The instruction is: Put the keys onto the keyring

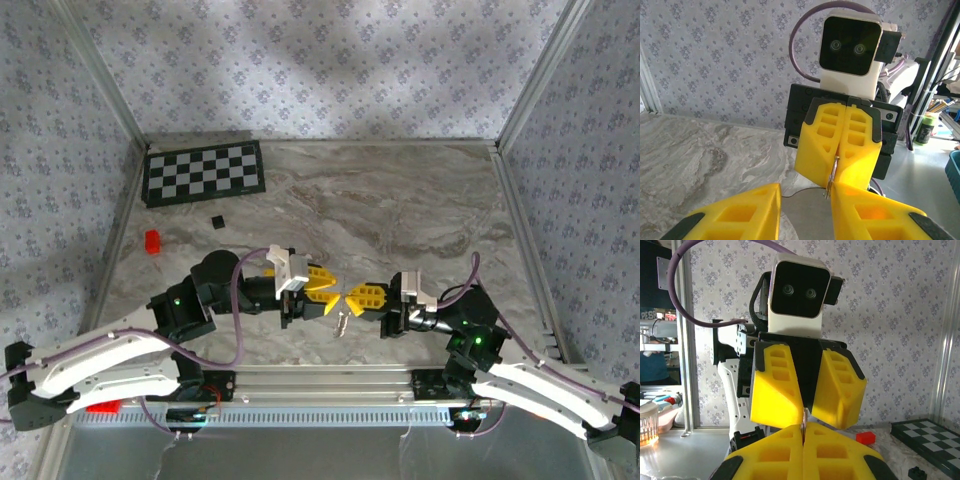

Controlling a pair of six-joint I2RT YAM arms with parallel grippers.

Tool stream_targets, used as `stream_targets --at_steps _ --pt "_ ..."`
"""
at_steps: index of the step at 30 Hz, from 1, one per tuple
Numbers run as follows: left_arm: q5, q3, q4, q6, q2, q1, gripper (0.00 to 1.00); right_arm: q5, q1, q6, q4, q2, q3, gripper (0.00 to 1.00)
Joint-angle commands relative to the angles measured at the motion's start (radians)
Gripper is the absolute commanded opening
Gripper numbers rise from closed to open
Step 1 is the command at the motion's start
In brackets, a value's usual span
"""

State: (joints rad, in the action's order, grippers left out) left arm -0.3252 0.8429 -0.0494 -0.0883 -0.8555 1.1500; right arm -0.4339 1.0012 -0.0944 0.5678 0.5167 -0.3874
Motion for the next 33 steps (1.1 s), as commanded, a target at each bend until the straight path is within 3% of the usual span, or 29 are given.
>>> stream_targets --at_steps 1,13,22,33 --pt "-0.01 -0.002 -0.056 -0.017 0.023 -0.013 0.31 -0.011 -0.001 -0.014 0.09 -0.015 0.002 0.0" --pt "-0.055 -0.022 -0.107 -0.041 0.035 -0.018 0.32 -0.032 0.0 -0.028 0.135 -0.012 0.008 0.0" --pt "-0.161 -0.022 -0.147 -0.054 0.024 -0.018 0.35 -0.031 0.0 -0.03 0.142 -0.011 0.008 0.0" --pt "-0.181 -0.006 -0.202 -0.051 -0.03 -0.019 0.34 -0.034 0.0 -0.03 0.146 -0.006 0.007 0.0"
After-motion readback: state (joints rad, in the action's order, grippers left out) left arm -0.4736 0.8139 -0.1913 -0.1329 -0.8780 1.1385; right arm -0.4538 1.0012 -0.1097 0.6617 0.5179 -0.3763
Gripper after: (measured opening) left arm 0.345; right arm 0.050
